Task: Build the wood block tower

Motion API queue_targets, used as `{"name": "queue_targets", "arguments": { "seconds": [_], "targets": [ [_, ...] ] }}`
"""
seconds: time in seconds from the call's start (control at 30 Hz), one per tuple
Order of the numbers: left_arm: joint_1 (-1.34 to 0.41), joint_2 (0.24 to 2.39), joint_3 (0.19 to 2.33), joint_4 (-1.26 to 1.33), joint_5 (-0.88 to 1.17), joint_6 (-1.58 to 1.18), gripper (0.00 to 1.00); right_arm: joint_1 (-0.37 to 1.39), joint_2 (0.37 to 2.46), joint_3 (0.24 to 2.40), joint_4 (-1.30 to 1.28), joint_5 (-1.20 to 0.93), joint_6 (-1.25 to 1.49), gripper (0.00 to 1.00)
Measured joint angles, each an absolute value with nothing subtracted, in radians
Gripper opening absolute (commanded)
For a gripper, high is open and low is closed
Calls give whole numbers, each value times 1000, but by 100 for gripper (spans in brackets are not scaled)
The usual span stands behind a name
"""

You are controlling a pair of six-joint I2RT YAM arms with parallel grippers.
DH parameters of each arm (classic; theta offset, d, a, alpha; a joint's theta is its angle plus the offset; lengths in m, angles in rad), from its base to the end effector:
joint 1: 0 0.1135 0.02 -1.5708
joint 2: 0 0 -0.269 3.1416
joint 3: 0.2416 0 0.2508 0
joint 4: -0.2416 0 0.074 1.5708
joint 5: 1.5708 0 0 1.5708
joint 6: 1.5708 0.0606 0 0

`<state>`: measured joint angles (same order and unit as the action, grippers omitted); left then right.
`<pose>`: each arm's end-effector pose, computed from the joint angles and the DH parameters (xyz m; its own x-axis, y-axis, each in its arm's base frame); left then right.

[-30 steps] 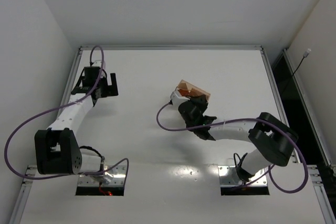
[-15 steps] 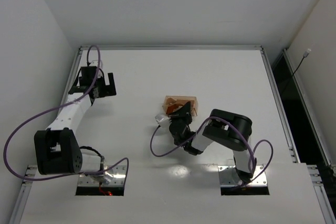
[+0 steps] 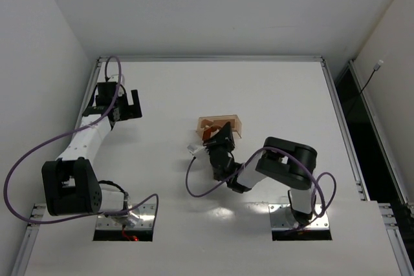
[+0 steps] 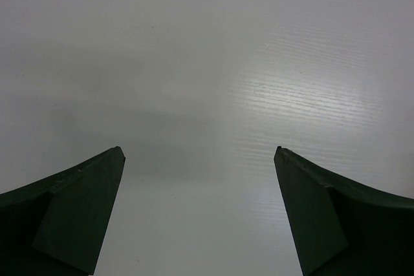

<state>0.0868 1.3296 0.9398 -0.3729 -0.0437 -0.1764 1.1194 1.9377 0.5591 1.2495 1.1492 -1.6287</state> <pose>0.2997 0.0287 0.2447 -0.6569 -0.2331 -0.7171 -0.2370 0.9666 -0.0972 0.1893 0.2637 0.1243 -0.0232 -0.9844 0.1747 -0.0576 -0.1731 -0.9832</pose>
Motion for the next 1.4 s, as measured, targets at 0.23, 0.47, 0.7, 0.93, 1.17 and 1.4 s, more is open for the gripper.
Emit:
{"name": "queue_targets", "arguments": {
  "seconds": [0.23, 0.47, 0.7, 0.93, 1.17, 1.4],
  "targets": [
    [87, 1330, 956, -382, -28, -176, 100, 1172, 1927, 522, 1277, 1102, -1713, 0],
    [87, 1329, 972, -377, -2, -177, 100, 1160, 1944, 556, 1279, 1106, -1742, 0],
    [87, 1317, 973, -386, 1, -169, 100, 1145, 2001, 670, 1280, 1104, -1773, 0],
    [87, 1308, 973, -382, 4, -167, 100, 1148, 1953, 654, 1287, 1118, -1791, 0],
    [87, 1308, 973, -381, 12, -168, 100, 1159, 1912, 647, 1285, 1122, -1802, 0],
    [87, 1307, 972, -371, 24, -169, 100, 1165, 1893, 636, 1296, 1126, -1799, 0]
  ]
}}
